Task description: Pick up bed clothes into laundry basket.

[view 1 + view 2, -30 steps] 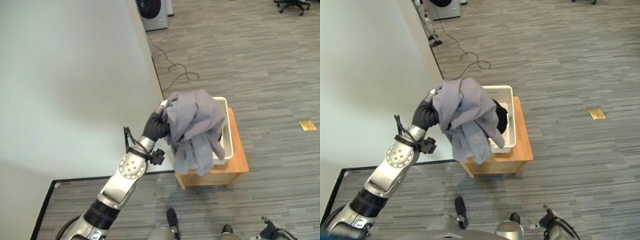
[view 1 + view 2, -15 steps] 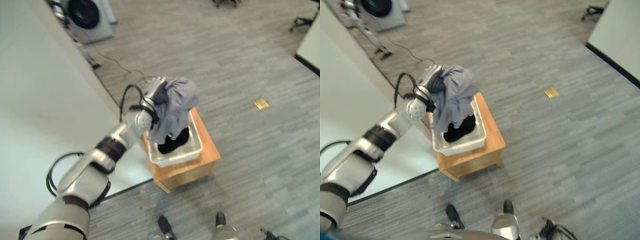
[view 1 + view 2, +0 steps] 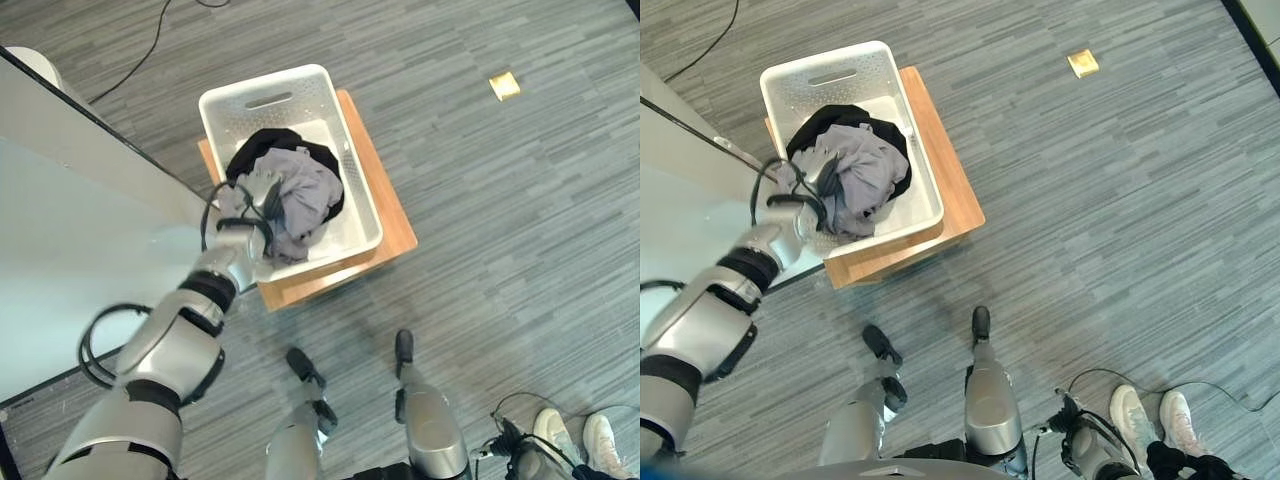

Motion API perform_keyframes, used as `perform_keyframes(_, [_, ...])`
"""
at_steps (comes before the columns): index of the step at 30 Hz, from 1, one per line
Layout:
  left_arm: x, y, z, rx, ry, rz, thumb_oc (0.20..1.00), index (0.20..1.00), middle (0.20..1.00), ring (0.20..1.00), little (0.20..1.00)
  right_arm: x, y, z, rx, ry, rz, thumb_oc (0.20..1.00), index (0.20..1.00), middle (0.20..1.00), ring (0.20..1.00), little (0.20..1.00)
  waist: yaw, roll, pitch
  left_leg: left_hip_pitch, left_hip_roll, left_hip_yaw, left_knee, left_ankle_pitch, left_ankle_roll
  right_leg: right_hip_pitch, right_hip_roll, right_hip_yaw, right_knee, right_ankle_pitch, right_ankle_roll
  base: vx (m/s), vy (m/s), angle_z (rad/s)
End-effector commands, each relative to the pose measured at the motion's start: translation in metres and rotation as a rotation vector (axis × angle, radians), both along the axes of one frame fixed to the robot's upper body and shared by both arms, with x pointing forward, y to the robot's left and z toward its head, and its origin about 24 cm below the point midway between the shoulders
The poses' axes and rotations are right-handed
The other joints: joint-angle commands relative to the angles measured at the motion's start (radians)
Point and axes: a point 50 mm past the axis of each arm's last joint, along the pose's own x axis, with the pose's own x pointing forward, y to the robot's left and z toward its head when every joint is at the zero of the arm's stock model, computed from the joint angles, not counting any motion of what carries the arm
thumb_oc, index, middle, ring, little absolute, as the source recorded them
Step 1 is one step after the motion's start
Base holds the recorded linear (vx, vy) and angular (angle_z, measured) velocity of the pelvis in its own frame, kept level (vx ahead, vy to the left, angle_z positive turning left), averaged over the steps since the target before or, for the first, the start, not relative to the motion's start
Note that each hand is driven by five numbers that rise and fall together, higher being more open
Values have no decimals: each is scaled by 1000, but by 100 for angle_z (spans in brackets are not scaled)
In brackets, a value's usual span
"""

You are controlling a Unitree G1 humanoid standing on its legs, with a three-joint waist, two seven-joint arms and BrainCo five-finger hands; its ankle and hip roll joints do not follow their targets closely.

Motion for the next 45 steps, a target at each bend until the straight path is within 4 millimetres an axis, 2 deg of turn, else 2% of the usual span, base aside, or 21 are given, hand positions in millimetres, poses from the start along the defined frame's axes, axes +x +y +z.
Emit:
perform_keyframes(1, [9,-38,26,-175,-120,-60,1000,1000,1000,1000,1000,1,-11,5,-56,-38,7,1000,1000,1000,1000,1000,38,12,-81,63,84,-22,7,-145,-84,-61,-88,-63,12,-50,80,26,-61,9])
perform_keyframes(6, [1,-85,46,-424,-185,-230,1000,1000,1000,1000,1000,36,-12,27,-84,-184,43,1000,1000,1000,1000,1000,43,31,-119,79,80,-41,7,-150,-82,-30,-77,-65,12,-66,71,60,-68,16])
perform_keyframes(8, [-12,-111,73,-620,-245,-379,1000,1000,1000,1000,1000,78,-20,61,-140,-344,74,1000,1000,1000,1000,1000,57,55,-152,91,78,-56,7,-147,-81,1,-64,-73,12,-78,61,90,-96,0])
perform_keyframes(11, [-31,-119,105,-720,-340,-529,1000,1000,1000,1000,1000,126,-34,125,-232,-581,144,1000,1000,1000,1000,1000,82,84,-175,111,79,-75,7,-141,-84,43,-51,-81,12,-96,52,92,-86,21])
perform_keyframes(12, [-41,-115,119,-781,-387,-592,1000,1000,1000,1000,1000,153,-40,175,-282,-739,168,1000,1000,1000,1000,1000,102,102,-188,126,78,-86,7,-139,-88,72,-40,-91,12,-111,48,53,-77,33])
perform_keyframes(13, [-41,-115,119,-781,-388,-591,1000,1000,1000,1000,1000,154,-40,175,-283,-740,169,1000,1000,1000,1000,1000,101,103,-188,122,79,-86,7,-135,-87,69,-40,-91,12,-108,46,69,-69,26])
perform_keyframes(17, [-69,-87,141,-932,-505,-688,1000,1000,1000,1000,1000,185,-29,268,-329,-1046,237,1000,1000,1000,1000,1000,154,136,-218,137,89,-114,7,-118,-96,109,-18,-113,12,-131,30,49,-75,17])
perform_keyframes(18, [-74,-67,146,-933,-531,-680,1000,1000,1000,1000,1000,187,-22,335,-287,-1250,265,1000,1000,1000,1000,1000,169,133,-231,146,93,-118,7,-117,-104,123,-11,-114,12,-142,30,36,-100,21])
perform_keyframes(19, [-93,-38,144,-971,-612,-657,1000,1000,1000,1000,1000,161,1,342,-267,-1370,387,1000,1000,1000,1000,1000,157,139,-227,151,102,-114,7,-109,-105,126,-1,-110,12,-144,27,39,-86,18])
perform_keyframes(23, [-142,19,99,-1024,-646,-470,1000,1000,1000,1000,1000,97,30,272,-90,-1308,418,1000,1000,1000,1000,1000,194,157,-234,154,121,-131,7,-95,-111,156,22,-121,12,-180,5,17,-101,5])
perform_keyframes(27, [-189,37,34,-1157,-483,-291,1000,1000,1000,1000,1000,81,50,249,42,-1249,474,1000,1000,1000,1000,1000,283,150,-225,92,82,-249,65,-70,-105,169,39,-148,12,-193,-16,-82,-147,55])
perform_keyframes(30, [-196,28,10,-1280,-390,-276,1000,1000,1000,1000,1000,83,62,254,87,-1314,502,1000,1000,1000,1000,1000,308,98,-206,50,156,-58,279,-172,-65,140,-14,-256,12,-179,-54,-382,-253,110])
perform_keyframes(31, [-201,31,3,-1264,-357,-247,1000,1000,1000,1000,1000,85,68,257,94,-1342,523,1000,1000,1000,1000,1000,320,83,-201,29,214,-33,433,-221,-71,150,-13,-285,12,-202,-68,-282,-329,296])
perform_keyframes(33, [-203,32,-3,-1294,-337,-230,1000,1000,1000,1000,1000,84,76,258,115,-1354,554,1000,1000,1000,1000,1000,331,75,-206,59,242,-4,471,-245,-64,150,-9,-335,12,-196,-80,-188,-267,195])
perform_keyframes(34, [-204,30,-17,-1317,-262,-207,1000,1000,1000,1000,1000,82,84,259,131,-1378,585,1000,1000,1000,1000,1000,343,58,-228,145,256,85,548,-270,-62,149,-5,-444,12,-196,-112,-186,-335,69])
perform_keyframes(37, [-203,28,-34,-1308,-172,-171,1000,1000,1000,1000,1000,84,93,257,130,-1369,651,1000,1000,1000,1000,1000,344,21,-267,300,280,259,733,-262,-102,181,16,-661,12,-233,-181,-180,-376,264])
perform_keyframes(39, [-201,25,-37,-1321,-137,-178,1000,1000,1000,1000,1000,86,93,258,111,-1366,648,1000,1000,1000,1000,1000,334,10,-287,366,287,302,753,-251,-112,186,15,-745,12,-246,-210,-131,-86,246])
perform_keyframes(42, [-200,24,-41,-1340,-121,-168,1000,1000,1000,1000,1000,88,89,255,105,-1359,619,1000,1000,1000,1000,1000,297,11,-299,414,226,323,645,-262,-120,190,15,-834,17,-248,-239,-260,76,310])
perform_keyframes(43, [-199,21,-44,-1354,-100,-161,1000,1000,1000,1000,1000,87,80,251,93,-1346,570,1000,1000,1000,1000,1000,268,10,-308,404,159,369,480,-325,-70,178,7,-906,41,-243,-258,-234,155,155])
perform_keyframes(44, [-199,20,-44,-1354,-97,-162,1000,1000,1000,1000,1000,87,80,251,91,-1345,569,1000,1000,1000,1000,1000,261,9,-313,404,142,364,455,-323,-57,176,-5,-916,49,-242,-256,-349,405,164])
perform_keyframes(45, [-195,18,-43,-1347,-82,-178,1000,1000,1000,1000,1000,89,72,246,97,-1329,503,1000,1000,1000,1000,1000,219,29,-332,433,91,342,175,-367,-4,103,-72,-947,150,-204,-241,-97,334,181])
